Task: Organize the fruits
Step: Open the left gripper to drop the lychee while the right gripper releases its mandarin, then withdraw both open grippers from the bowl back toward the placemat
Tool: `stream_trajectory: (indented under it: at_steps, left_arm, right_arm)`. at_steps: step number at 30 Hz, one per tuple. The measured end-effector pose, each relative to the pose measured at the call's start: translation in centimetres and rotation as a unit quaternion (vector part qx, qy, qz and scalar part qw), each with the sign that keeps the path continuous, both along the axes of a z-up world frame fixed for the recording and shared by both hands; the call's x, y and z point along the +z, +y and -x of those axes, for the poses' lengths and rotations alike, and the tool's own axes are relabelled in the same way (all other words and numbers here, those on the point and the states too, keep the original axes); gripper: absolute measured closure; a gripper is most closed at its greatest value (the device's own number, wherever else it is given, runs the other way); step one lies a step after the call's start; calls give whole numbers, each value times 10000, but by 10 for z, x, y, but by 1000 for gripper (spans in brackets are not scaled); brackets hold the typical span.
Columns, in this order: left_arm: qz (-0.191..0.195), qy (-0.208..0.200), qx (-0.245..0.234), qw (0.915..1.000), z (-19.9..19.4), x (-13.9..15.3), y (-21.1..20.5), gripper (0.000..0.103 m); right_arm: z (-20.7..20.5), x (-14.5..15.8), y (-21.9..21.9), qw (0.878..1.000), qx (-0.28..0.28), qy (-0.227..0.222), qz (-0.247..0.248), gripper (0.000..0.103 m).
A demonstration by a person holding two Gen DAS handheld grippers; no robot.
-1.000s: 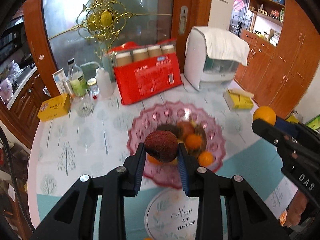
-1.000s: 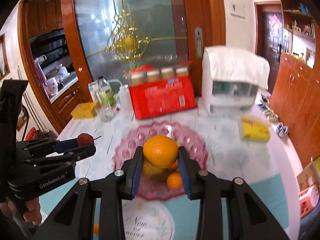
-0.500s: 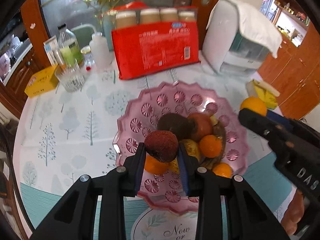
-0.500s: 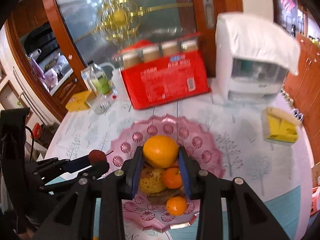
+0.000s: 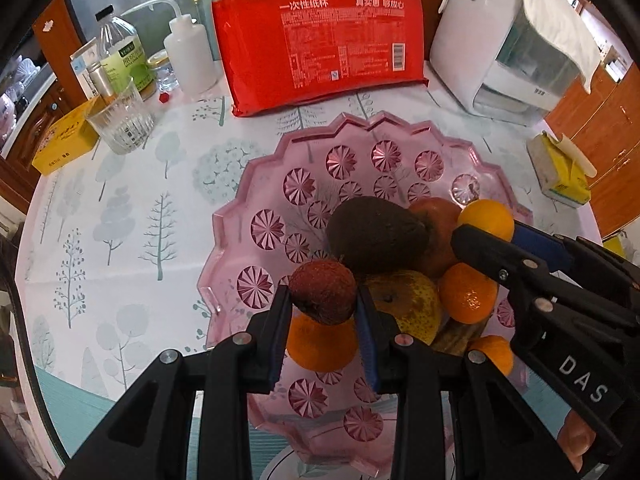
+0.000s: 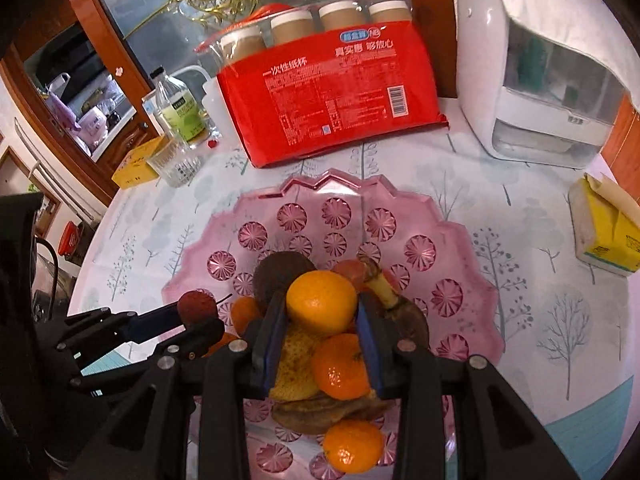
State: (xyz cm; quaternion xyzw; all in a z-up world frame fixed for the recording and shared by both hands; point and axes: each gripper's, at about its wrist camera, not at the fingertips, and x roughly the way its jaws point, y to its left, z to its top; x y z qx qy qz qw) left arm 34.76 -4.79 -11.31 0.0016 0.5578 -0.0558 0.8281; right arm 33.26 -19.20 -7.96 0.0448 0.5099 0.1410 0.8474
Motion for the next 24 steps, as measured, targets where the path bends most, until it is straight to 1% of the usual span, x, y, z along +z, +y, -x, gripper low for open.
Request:
stream_trajectory:
  at_steps: [5, 7, 8, 9, 10, 11, 12, 14, 16, 20, 24]
  left_arm:
    - [-18, 87, 35, 10000, -3, -7, 1, 72]
    - [-34, 91, 55, 9999, -2, -9, 1, 69]
    - [-46, 81, 60, 9999, -2, -9, 1, 66]
    - [-58, 73, 61, 9999, -2, -9, 1, 58]
    - [-81, 60, 70, 9999, -1, -9, 1, 52]
    - [-144, 43, 96, 9998, 0, -9, 1, 43]
    - [-161, 16, 111, 9998, 1, -8, 1, 36]
    - [-142, -8, 147, 9998, 3, -7, 2, 33]
    - [-97, 13, 180, 9998, 4, -6, 4, 32]
    - [-107, 42, 257, 9996, 7, -5, 7, 26]
    - [-61, 67, 350, 9993, 12, -2, 11, 25]
  right_arm:
    - [-1, -7, 2, 10000, 33, 34, 44, 67]
    - [-1, -8, 2, 10000, 19, 63, 65, 67]
    - [-1, -9, 2, 9999, 21, 89, 69, 67]
    - [0, -9, 2, 9999, 21, 104, 65, 67]
    - [1, -10, 2, 9999, 22, 123, 56, 67]
    - [1, -11, 2, 9999, 22, 157, 38, 67]
    - [2, -11, 1, 9998, 10, 198, -14, 66]
    - [3, -12, -1, 9996, -5, 245, -138, 62]
    - [6, -10, -3, 9995, -35, 226, -206, 59]
    - [12, -3, 0, 9997, -30, 135, -207, 58]
    - [17, 4, 3, 9996, -10, 89, -272, 58]
